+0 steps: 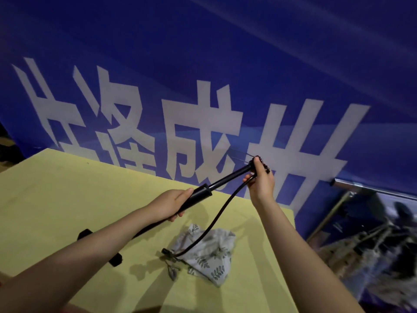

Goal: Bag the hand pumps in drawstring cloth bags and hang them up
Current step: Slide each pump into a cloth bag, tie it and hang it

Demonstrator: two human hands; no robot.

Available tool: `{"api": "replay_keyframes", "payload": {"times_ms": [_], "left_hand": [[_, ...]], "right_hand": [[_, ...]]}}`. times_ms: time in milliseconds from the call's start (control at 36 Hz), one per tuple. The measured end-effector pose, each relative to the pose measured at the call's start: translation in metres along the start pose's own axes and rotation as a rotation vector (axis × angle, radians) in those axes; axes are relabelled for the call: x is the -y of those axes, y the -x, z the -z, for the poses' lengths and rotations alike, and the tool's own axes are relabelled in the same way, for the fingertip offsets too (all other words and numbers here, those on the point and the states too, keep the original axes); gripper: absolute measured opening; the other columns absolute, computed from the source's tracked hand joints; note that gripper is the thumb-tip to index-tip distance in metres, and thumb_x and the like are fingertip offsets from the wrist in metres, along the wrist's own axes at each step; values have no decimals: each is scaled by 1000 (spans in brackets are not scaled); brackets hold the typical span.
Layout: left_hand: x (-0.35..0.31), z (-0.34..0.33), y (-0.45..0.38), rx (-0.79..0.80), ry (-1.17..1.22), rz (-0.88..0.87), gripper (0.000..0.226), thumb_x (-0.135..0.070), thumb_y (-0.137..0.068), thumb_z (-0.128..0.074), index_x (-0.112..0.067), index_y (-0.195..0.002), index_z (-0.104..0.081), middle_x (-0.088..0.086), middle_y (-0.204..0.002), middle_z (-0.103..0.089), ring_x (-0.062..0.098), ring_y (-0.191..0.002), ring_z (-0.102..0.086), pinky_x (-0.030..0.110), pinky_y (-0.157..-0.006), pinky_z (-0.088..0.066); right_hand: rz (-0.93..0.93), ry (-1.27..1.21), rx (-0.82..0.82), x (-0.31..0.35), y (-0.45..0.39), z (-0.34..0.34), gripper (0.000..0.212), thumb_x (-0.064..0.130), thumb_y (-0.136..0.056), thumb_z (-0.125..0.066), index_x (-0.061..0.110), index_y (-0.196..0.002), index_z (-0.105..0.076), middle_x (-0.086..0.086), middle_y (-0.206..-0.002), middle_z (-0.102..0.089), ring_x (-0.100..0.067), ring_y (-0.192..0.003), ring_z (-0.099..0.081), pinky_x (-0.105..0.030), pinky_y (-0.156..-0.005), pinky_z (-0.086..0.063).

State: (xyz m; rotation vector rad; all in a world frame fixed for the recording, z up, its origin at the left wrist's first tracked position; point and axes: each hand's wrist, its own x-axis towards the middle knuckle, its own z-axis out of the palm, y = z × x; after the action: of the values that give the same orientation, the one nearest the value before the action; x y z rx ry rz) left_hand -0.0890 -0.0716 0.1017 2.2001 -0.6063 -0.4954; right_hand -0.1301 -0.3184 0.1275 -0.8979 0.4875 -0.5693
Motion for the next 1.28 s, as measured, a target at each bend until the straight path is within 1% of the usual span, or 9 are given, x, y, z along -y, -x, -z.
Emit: {"api": "replay_keyframes", "payload": {"times_ms": [278,417,639,778,917,972,1056,1194,1278], "left_hand": [[-10,-2,1,41,-265,-29,40,-52,-101,-23,-31,-82,-52,-1,-68,-61,17,-48,-52,30,-57,-45],[-14,-8,6,20,-401,-61,46,-48,-102,-22,-21,-91,-57,3,-73,-64,16,-48,-51,32,-58,-47],[-19,-9,6,-36,-509,-81,51,-44,-103,-22,-10,-92,-59,7,-74,-65,11,-49,-46,32,-55,-39],[-21,-16,6,-25,-509,-84,50,-44,-103,-22,-11,-93,-58,6,-72,-63,10,-48,-46,32,-56,-39],[-16,-11,9,-32,-613,-116,50,-46,-103,-23,-11,-91,-57,0,-69,-56,18,-60,-51,34,-59,-39],[-12,-7,10,-26,-738,-166,47,-48,-102,-23,-15,-89,-54,-2,-65,-52,19,-61,-49,35,-57,-36],[-10,-2,10,4,-891,-239,43,-50,-101,-23,-20,-95,-52,-6,-60,-44,16,-55,-43,34,-53,-32],[0,6,6,-35,-932,-249,42,-51,-101,-26,-21,-100,-55,-7,-62,-45,19,-64,-47,34,-56,-34],[17,8,3,-87,-766,-259,39,-49,-100,-34,-22,-104,-62,-7,-87,-59,14,-88,-54,33,-70,-45]], "right_hand": [[-56,-63,-8,-36,38,15,10,18,-95,-61,8,-95,-60,-3,-65,-57,-16,-44,-53,-26,-48,-51],[-72,46,-17,-55,46,19,26,24,-93,-62,7,-112,-62,-2,-74,-63,-17,-55,-55,-26,-53,-50],[-63,213,33,-72,64,13,37,30,-93,-62,6,-120,-65,-3,-85,-67,-17,-75,-60,-26,-54,-49],[-69,279,61,-83,78,10,36,31,-94,-60,11,-124,-64,-9,-106,-67,-17,-85,-62,-23,-54,-50],[-54,343,150,-81,87,10,27,33,-98,-52,13,-106,-70,-10,-95,-68,-20,-81,-62,-26,-54,-51],[-139,388,220,-78,87,11,32,39,-97,-51,10,-98,-66,-10,-88,-69,-21,-74,-64,-27,-53,-51],[-357,413,356,-79,84,9,43,43,-93,-57,3,-110,-60,-18,-100,-72,-28,-75,-69,-27,-53,-50],[-422,274,346,-88,83,1,40,28,-90,-65,-4,-114,-61,-20,-100,-67,-26,-79,-66,-24,-56,-51],[-423,251,269,-98,86,-7,36,26,-89,-67,-1,-112,-60,-15,-95,-68,-23,-75,-68,-25,-59,-54]]}}
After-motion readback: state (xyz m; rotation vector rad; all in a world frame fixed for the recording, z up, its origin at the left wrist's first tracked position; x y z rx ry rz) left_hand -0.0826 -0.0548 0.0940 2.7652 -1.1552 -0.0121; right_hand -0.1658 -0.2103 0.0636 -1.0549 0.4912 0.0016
